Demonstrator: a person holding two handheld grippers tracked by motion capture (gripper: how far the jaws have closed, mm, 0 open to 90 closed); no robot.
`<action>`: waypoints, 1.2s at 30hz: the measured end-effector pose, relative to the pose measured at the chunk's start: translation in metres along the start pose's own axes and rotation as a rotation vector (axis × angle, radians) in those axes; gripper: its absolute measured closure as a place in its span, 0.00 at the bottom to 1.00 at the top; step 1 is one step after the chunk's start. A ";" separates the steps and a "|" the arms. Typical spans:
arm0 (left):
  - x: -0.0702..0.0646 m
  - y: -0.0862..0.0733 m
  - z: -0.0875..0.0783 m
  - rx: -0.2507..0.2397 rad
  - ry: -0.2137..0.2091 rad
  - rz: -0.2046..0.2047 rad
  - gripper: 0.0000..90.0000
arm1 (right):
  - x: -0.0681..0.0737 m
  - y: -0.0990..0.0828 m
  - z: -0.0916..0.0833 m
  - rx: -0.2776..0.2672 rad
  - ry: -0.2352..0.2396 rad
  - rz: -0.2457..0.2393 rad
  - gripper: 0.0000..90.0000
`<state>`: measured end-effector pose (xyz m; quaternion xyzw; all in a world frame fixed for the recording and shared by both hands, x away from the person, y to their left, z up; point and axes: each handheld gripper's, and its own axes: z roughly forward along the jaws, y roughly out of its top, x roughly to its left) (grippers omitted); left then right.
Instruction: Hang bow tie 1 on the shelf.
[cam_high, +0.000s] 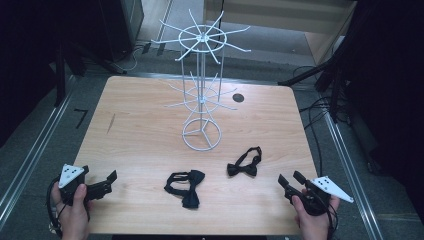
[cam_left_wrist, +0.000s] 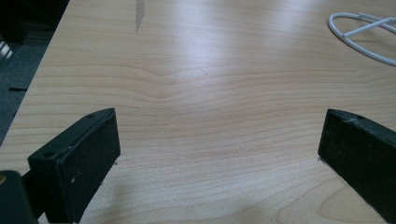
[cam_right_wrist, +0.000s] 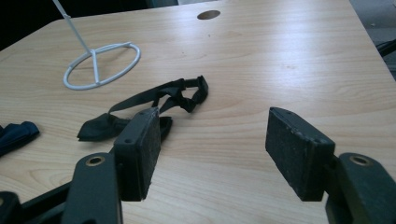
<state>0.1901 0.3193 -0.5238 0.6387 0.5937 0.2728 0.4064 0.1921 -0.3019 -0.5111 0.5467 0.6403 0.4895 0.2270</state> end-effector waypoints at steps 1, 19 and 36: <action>0.000 0.000 0.000 -0.001 0.000 0.000 0.00 | 0.006 0.002 0.002 -0.001 0.011 -0.006 0.41; -0.001 -0.001 -0.001 -0.009 -0.003 0.001 0.00 | 0.061 0.009 0.026 0.029 0.141 -0.031 0.39; -0.001 0.000 -0.001 -0.016 0.031 -0.006 0.00 | 0.098 0.006 0.052 0.065 0.169 -0.069 0.32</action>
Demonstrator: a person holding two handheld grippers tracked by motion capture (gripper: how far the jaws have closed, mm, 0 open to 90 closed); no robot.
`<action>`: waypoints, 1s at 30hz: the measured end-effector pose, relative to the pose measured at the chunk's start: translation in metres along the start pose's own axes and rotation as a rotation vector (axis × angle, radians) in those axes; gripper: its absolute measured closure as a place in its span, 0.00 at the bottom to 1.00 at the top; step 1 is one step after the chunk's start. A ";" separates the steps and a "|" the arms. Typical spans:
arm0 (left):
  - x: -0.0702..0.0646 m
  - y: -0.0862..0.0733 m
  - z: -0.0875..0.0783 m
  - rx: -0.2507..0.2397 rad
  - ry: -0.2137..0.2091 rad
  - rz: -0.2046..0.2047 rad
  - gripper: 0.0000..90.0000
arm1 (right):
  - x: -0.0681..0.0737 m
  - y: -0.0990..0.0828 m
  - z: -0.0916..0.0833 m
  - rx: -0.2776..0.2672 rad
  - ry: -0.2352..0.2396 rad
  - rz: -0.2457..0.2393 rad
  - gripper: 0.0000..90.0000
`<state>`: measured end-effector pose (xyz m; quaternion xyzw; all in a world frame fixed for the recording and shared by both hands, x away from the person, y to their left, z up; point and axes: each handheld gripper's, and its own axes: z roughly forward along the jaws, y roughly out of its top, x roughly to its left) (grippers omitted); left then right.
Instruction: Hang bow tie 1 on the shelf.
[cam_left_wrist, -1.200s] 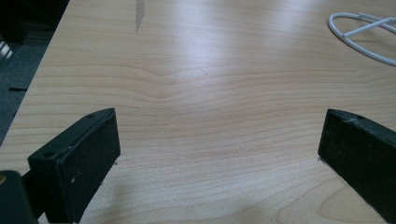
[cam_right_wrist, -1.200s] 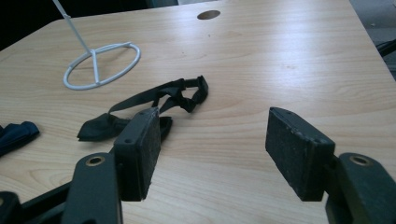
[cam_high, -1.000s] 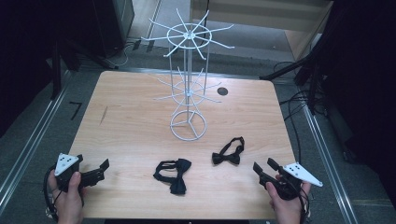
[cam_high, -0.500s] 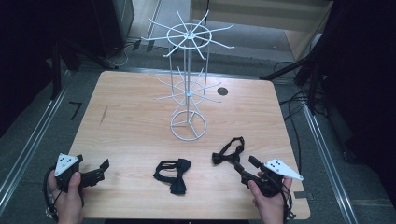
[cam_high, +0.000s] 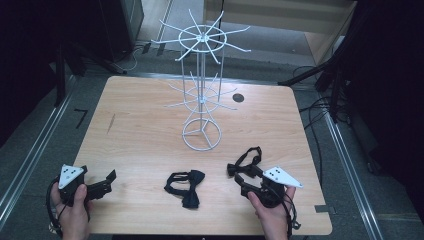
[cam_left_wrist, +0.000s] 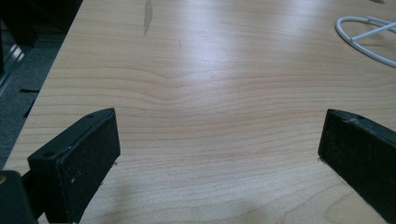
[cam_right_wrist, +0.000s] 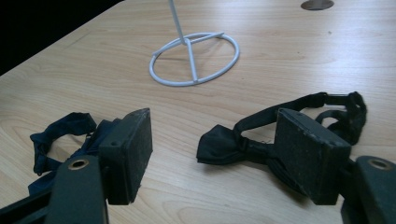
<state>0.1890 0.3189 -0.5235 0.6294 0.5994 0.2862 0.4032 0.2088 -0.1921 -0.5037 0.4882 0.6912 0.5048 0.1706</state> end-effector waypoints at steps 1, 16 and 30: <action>0.000 0.000 0.000 0.001 -0.003 0.001 0.00 | 0.003 0.000 0.003 0.005 0.005 -0.001 0.32; 0.000 0.000 0.000 0.001 -0.021 0.007 0.00 | 0.023 -0.003 0.023 0.028 0.048 -0.011 0.32; 0.000 0.000 0.000 0.005 -0.025 0.007 0.00 | 0.043 -0.001 0.037 0.044 0.081 -0.052 0.35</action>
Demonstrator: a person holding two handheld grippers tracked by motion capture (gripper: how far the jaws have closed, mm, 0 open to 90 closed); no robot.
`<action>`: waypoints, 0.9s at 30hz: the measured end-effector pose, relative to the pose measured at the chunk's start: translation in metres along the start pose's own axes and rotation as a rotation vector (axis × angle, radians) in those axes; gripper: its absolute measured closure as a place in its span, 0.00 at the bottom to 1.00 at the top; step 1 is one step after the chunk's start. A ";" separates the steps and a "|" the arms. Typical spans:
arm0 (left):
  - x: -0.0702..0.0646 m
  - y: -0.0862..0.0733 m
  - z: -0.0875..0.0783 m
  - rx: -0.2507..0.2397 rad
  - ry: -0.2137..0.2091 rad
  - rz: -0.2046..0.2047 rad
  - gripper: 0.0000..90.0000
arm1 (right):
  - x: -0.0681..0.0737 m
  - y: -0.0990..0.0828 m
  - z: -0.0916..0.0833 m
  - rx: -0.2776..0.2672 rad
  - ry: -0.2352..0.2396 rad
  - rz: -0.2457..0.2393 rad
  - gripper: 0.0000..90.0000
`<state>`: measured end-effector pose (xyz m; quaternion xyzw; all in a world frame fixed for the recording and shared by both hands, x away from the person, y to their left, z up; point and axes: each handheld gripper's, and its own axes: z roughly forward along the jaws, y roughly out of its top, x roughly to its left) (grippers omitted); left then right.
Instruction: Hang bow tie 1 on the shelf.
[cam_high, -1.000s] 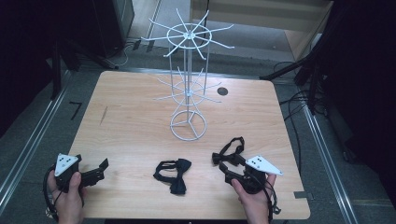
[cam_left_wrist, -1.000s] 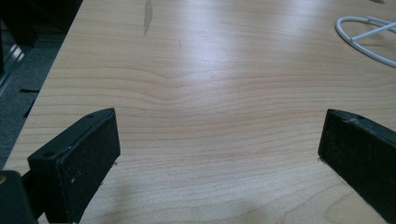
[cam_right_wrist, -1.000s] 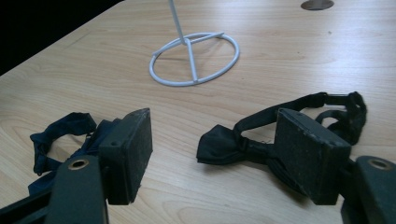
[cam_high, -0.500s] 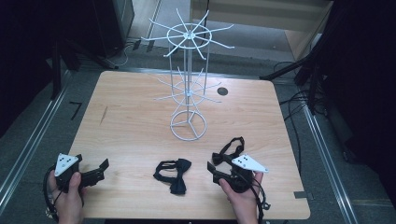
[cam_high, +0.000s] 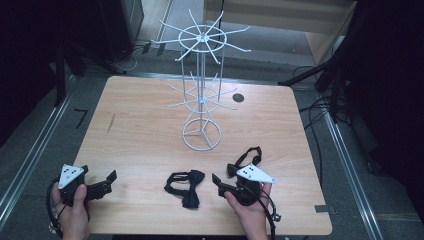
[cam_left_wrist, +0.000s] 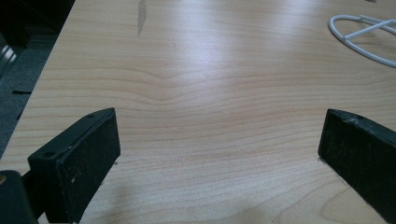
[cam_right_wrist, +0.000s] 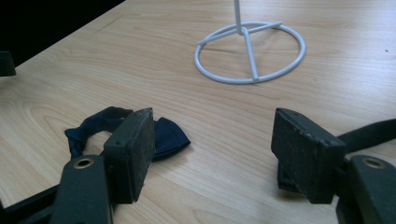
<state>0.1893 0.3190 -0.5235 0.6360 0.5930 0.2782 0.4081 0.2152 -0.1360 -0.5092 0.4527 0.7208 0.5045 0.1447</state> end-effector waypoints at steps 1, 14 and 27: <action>0.000 0.000 0.000 0.000 0.000 -0.001 0.00 | 0.002 0.001 0.001 0.001 0.003 0.003 0.36; 0.000 0.000 0.000 0.001 0.000 -0.001 0.00 | 0.019 0.005 0.017 0.020 0.023 -0.040 0.38; 0.000 0.000 0.000 0.003 -0.005 -0.002 0.00 | 0.043 0.006 0.040 0.061 0.051 -0.082 0.43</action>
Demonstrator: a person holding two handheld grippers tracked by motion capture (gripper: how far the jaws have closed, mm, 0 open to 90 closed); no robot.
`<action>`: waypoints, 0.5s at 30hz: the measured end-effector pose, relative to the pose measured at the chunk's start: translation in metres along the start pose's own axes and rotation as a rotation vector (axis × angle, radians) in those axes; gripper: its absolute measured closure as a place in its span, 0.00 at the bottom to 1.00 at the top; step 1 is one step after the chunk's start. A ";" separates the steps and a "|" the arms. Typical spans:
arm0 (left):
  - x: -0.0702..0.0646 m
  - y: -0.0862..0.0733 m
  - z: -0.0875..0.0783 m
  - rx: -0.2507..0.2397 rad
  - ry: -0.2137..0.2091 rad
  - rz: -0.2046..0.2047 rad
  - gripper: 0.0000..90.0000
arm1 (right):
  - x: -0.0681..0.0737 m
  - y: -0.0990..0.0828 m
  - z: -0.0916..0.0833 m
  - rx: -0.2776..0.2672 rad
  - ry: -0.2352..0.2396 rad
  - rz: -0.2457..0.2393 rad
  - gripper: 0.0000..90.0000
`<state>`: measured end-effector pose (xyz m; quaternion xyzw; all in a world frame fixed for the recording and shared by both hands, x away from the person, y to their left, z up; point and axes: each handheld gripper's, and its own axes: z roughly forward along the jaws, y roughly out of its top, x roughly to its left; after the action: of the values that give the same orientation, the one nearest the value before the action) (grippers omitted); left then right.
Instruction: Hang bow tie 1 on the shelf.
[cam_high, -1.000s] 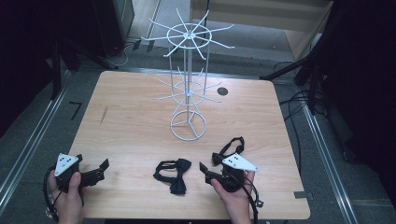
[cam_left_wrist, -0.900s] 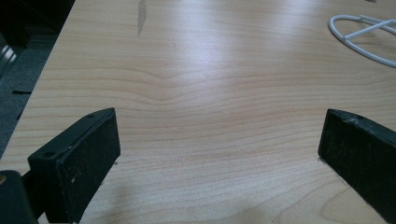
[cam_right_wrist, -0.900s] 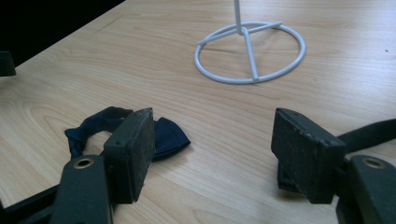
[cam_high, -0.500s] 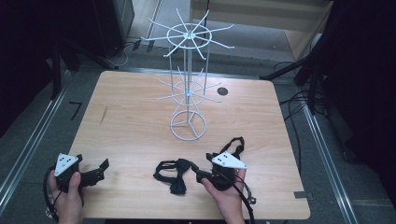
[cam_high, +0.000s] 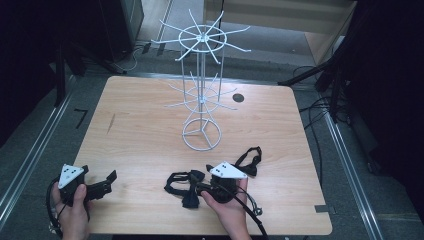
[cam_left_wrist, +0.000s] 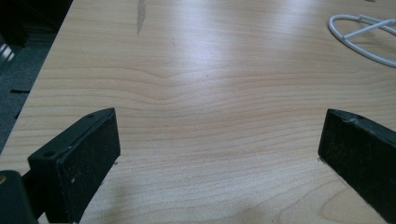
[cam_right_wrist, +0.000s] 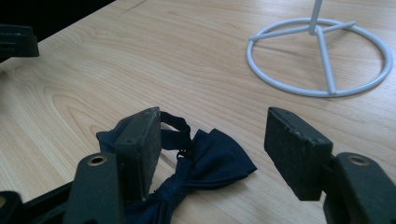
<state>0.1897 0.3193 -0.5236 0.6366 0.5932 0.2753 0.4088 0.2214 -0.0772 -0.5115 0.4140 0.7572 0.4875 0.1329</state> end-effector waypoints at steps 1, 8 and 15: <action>0.000 0.000 0.000 0.000 0.000 0.000 0.00 | 0.000 0.000 0.000 0.000 0.000 0.000 0.43; 0.000 0.000 0.000 0.001 0.001 -0.002 0.00 | 0.007 0.002 0.012 0.022 0.029 -0.005 0.52; 0.000 0.000 0.000 0.002 -0.001 -0.002 0.00 | 0.008 0.002 0.027 0.053 0.057 -0.002 0.59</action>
<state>0.1902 0.3196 -0.5238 0.6364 0.5941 0.2739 0.4086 0.2341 -0.0536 -0.5213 0.4026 0.7737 0.4787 0.1009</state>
